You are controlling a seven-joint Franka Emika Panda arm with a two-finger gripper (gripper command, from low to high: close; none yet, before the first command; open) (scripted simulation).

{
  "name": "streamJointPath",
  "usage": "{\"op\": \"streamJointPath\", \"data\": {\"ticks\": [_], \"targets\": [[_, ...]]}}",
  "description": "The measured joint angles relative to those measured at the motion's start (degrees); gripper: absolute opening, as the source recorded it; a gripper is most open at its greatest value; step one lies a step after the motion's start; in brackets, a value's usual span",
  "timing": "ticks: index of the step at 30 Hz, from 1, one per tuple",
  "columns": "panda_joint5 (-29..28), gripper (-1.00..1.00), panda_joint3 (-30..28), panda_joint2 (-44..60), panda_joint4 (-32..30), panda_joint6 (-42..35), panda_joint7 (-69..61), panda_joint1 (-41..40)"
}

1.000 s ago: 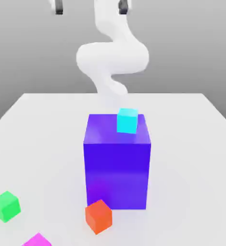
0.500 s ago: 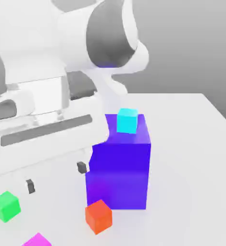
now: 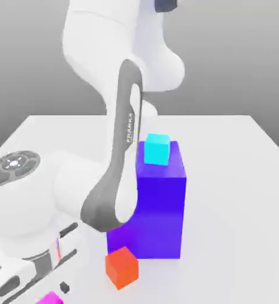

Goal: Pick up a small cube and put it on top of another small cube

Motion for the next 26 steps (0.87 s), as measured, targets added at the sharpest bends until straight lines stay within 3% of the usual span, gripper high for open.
{"op": "streamJointPath", "data": {"ticks": [5, 9, 17, 22, 23, 26], "targets": [[0.0, -1.00, 0.0, 0.0, 0.0, -0.1, -0.1, 0.0], [-4.0, -1.00, -3.6, -7.3, -2.1, -5.2, 2.3, 2.4], [-11.0, -1.00, -12.2, -21.7, -13.9, -7.1, -13.4, -5.7], [-3.5, -1.00, -8.2, -14.9, -14.6, -0.4, -21.4, -10.2], [-2.3, 1.00, -7.3, -13.7, -14.5, 0.6, -22.3, -10.9], [-2.3, 1.00, -7.3, -13.7, -14.5, 0.6, -22.3, -10.9]]}}
